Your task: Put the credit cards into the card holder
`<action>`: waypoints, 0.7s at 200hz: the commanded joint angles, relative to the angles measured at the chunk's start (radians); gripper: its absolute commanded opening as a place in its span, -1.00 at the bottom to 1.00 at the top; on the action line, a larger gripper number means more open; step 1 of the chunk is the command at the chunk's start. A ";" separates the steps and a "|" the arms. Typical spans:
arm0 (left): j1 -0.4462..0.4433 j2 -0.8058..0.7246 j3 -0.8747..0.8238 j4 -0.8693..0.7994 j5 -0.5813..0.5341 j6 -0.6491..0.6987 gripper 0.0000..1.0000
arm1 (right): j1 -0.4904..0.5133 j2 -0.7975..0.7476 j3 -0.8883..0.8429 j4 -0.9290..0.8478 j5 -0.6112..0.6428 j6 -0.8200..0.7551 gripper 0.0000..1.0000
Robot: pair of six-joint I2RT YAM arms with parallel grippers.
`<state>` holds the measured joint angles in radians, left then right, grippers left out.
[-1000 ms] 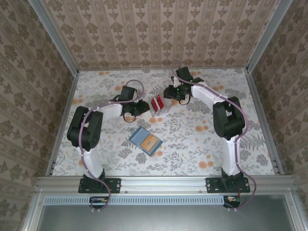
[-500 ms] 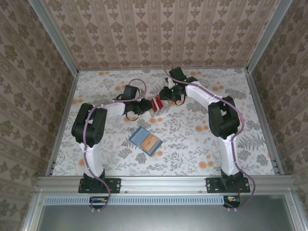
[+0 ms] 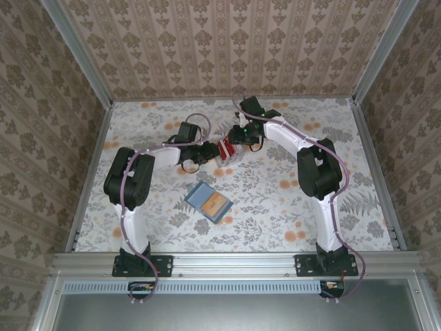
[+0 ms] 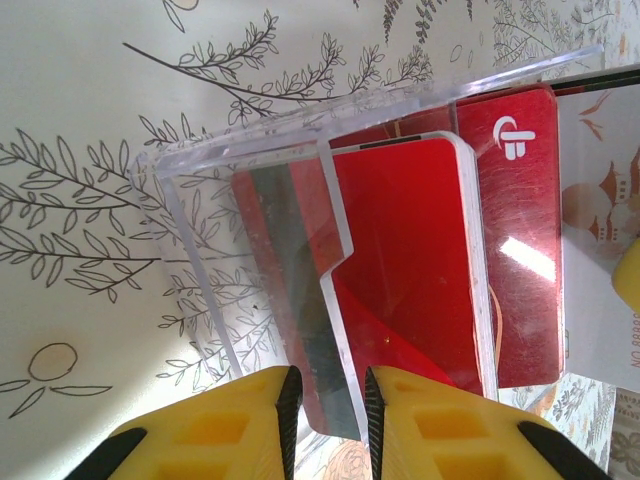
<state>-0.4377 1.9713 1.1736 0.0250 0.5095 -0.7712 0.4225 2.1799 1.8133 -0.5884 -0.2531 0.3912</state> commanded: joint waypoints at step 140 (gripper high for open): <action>-0.012 0.026 0.028 0.007 0.027 -0.016 -0.48 | 0.019 -0.071 0.016 -0.039 -0.031 -0.006 -0.23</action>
<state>-0.4377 1.9728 1.1740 0.0273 0.5110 -0.7753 0.4252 2.1609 1.8133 -0.6106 -0.2462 0.3916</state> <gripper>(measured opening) 0.259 0.387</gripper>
